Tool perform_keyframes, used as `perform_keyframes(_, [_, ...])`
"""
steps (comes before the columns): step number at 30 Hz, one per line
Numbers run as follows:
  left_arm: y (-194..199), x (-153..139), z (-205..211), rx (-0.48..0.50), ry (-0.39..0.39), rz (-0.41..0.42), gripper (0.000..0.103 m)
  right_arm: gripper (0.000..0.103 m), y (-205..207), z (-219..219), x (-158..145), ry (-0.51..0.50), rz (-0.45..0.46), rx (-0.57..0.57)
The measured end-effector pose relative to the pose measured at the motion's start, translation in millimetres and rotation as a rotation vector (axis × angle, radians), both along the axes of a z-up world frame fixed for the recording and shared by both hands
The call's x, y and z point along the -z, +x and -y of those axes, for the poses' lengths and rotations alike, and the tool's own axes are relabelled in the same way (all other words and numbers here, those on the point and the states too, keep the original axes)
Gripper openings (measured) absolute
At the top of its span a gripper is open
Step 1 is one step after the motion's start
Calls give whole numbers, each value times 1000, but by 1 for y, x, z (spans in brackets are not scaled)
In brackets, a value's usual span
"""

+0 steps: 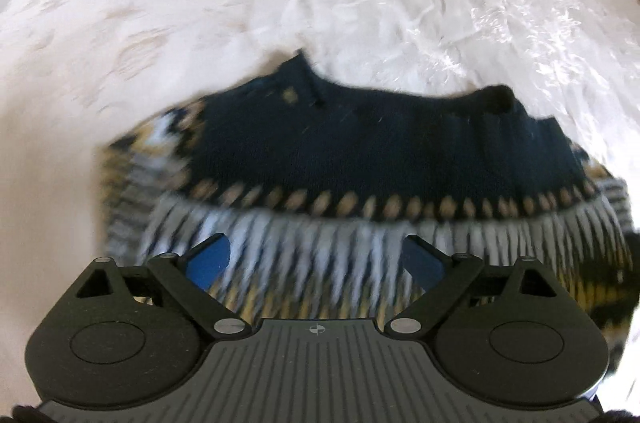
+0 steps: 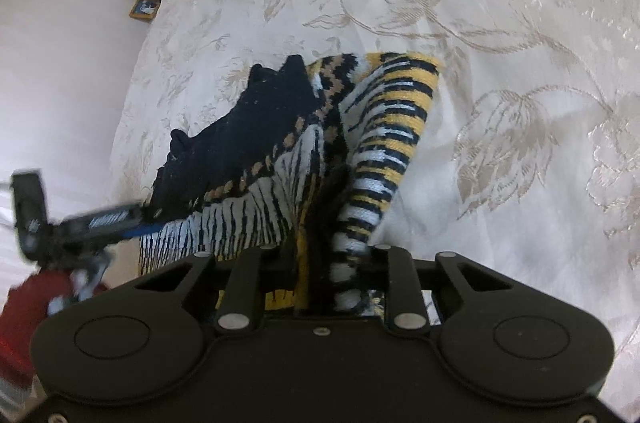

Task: Fold small clothes
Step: 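Grasp the sweater's side edge with the right gripper and fold it over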

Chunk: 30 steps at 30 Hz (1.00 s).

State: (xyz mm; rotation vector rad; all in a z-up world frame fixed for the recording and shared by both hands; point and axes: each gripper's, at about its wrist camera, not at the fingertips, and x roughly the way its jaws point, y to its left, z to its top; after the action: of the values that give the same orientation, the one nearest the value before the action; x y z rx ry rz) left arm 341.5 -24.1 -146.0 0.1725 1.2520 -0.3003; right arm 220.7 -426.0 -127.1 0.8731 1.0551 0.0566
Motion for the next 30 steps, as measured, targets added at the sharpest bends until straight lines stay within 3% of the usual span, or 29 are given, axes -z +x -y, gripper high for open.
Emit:
perform_keyframes(13, [-61, -22, -118, -85, -35, -31, 94, 31, 23, -48, -49, -71, -2, -4])
perform_keyframes(21, [-61, -22, -158, -65, -75, -49, 94, 30, 56, -118, -80, -105, 31, -51])
perform_keyframes(30, [-48, -19, -194, -37, -90, -61, 94, 30, 103, -206, -80, -122, 36, -153])
